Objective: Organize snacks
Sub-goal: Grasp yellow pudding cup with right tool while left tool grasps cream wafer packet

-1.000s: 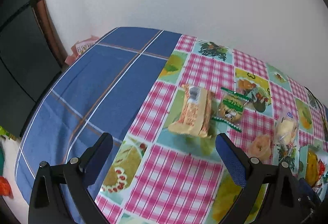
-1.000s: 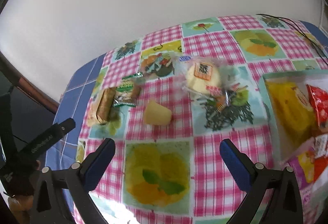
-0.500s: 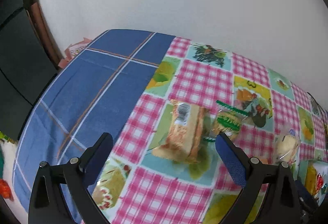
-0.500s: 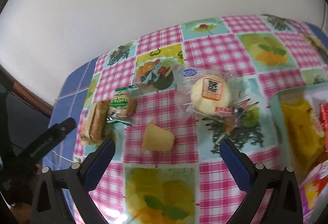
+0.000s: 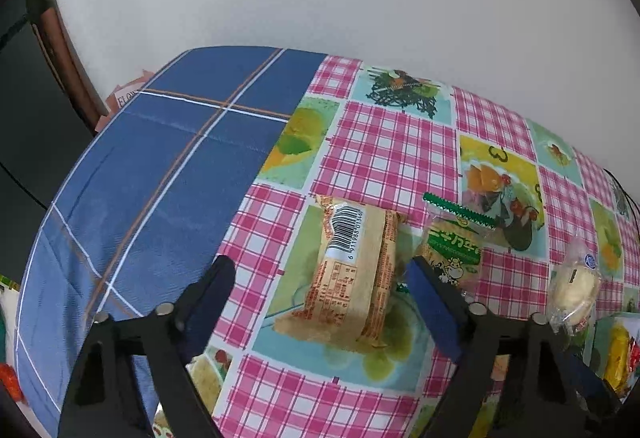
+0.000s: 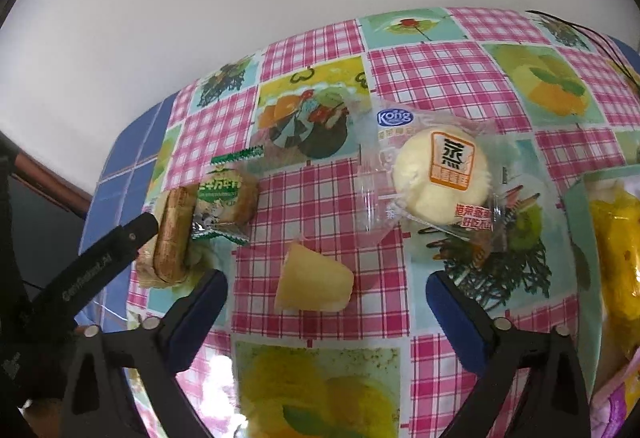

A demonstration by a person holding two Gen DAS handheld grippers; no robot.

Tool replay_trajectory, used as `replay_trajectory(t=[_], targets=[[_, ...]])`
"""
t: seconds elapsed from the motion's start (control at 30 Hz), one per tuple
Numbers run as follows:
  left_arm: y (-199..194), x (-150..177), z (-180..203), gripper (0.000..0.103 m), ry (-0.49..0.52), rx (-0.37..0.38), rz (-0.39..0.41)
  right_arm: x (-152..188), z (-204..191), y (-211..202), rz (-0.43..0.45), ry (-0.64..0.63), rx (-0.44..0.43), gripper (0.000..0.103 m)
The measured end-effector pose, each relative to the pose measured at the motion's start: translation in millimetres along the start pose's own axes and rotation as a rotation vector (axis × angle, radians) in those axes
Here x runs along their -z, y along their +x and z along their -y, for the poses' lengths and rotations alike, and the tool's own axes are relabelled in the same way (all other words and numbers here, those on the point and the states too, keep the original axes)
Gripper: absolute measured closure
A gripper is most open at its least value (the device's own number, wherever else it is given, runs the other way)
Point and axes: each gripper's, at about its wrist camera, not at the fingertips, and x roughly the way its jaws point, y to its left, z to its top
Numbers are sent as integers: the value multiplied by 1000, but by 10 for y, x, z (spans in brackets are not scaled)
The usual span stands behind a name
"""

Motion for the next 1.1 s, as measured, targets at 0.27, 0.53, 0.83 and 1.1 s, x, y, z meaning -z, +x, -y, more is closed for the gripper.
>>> replay_trajectory(t=[0.27, 0.53, 0.83, 1.1], targets=[[157, -7, 7, 28, -13, 6, -3, 26, 20, 167, -26, -18, 10, 22], [209, 19, 38, 43, -11, 35, -8, 41, -25, 163, -27, -53, 9, 52], [216, 33, 55, 61, 2, 58, -22, 51, -63, 188, -36, -68, 2, 60], [275, 51, 43, 61, -17, 68, -41, 64, -73, 197, -39, -80, 9, 60]])
